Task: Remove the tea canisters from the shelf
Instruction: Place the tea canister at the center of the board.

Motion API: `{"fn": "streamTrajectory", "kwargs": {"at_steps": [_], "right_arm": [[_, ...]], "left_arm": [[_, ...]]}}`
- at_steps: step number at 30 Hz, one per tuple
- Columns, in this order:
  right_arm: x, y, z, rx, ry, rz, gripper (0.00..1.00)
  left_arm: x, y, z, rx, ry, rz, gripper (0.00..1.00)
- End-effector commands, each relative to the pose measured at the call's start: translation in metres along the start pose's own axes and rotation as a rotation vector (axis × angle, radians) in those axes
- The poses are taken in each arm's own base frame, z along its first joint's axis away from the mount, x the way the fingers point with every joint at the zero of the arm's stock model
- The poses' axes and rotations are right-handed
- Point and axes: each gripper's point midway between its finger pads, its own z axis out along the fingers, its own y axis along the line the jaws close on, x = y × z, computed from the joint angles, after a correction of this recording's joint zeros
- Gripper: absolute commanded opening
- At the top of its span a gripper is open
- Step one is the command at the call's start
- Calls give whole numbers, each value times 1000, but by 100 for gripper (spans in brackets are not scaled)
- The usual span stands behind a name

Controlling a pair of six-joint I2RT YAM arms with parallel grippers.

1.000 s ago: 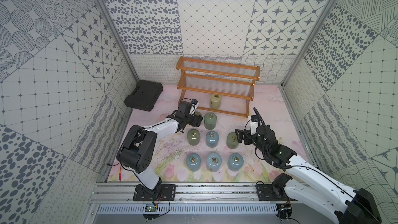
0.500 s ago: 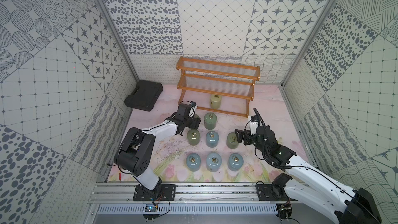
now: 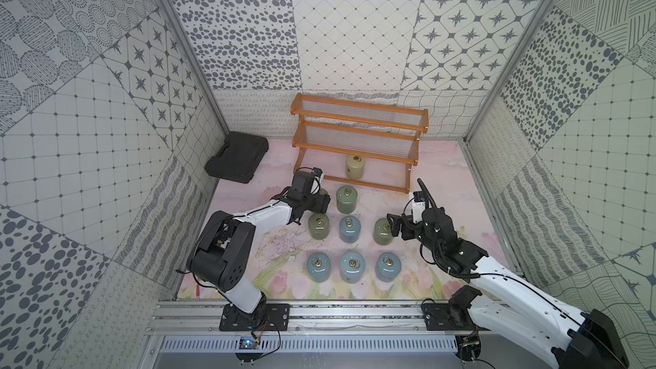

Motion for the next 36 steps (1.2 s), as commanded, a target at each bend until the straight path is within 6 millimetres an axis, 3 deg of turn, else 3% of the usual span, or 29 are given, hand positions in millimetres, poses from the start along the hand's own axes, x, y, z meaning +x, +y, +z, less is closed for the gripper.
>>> {"fn": "streamTrajectory", "kwargs": {"at_steps": [1, 17, 27, 28, 36], "right_arm": [[-5, 1, 0, -9, -30, 17, 99], [-9, 1, -1, -7, -36, 16, 99], [-19, 8, 13, 3, -10, -28, 99], [-31, 13, 15, -6, -26, -31, 99], [-74, 43, 60, -34, -26, -42, 100]], "left_arm": [[-9, 1, -3, -9, -47, -23, 81], [-13, 2, -11, -14, -75, -22, 91], [-43, 1, -49, -22, -177, -16, 98], [-44, 0, -53, -18, -182, -16, 99], [-33, 0, -80, -17, -226, -68, 100]]}}
